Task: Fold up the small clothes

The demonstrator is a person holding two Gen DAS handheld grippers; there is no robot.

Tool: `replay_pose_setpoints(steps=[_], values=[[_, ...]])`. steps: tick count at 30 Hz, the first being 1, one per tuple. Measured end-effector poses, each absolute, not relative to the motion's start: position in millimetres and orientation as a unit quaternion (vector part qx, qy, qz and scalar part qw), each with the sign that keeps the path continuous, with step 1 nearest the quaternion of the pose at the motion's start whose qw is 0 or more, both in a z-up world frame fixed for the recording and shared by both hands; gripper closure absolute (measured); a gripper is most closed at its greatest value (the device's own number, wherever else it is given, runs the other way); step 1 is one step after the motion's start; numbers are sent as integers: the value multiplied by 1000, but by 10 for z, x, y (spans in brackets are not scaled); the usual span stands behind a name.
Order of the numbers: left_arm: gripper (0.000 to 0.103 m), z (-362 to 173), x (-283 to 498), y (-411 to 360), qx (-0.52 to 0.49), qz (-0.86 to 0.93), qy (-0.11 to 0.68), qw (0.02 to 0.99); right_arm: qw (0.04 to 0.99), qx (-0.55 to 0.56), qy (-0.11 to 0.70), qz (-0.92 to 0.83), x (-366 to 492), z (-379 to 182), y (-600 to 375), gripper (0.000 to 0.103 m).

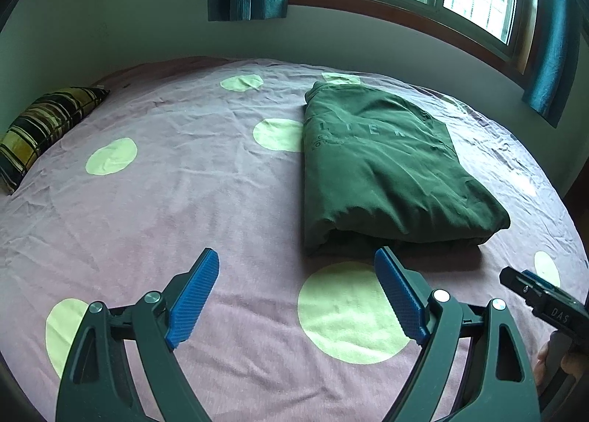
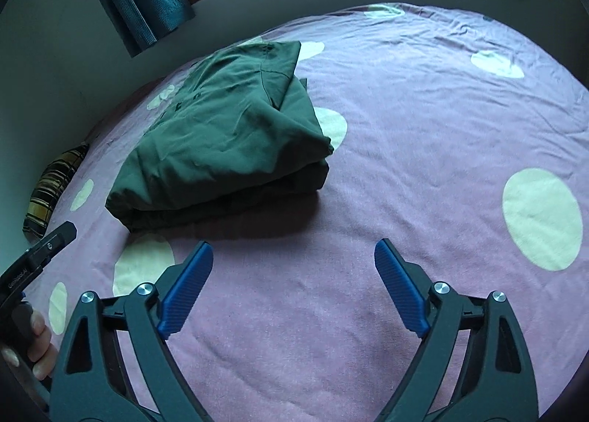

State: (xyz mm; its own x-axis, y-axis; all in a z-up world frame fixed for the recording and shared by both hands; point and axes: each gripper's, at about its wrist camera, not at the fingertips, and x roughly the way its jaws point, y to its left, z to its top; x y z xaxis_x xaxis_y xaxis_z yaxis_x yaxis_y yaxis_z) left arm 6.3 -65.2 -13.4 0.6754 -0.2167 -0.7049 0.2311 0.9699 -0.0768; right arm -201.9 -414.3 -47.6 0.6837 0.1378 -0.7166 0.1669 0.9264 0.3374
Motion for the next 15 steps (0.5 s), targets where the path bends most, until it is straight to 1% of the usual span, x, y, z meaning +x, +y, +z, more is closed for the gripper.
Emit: replay_pose_setpoints(steps=[15], values=[[17, -68, -84, -679, 14, -114, 367, 923, 908, 180, 377, -14, -2106, -303, -4055, 12]])
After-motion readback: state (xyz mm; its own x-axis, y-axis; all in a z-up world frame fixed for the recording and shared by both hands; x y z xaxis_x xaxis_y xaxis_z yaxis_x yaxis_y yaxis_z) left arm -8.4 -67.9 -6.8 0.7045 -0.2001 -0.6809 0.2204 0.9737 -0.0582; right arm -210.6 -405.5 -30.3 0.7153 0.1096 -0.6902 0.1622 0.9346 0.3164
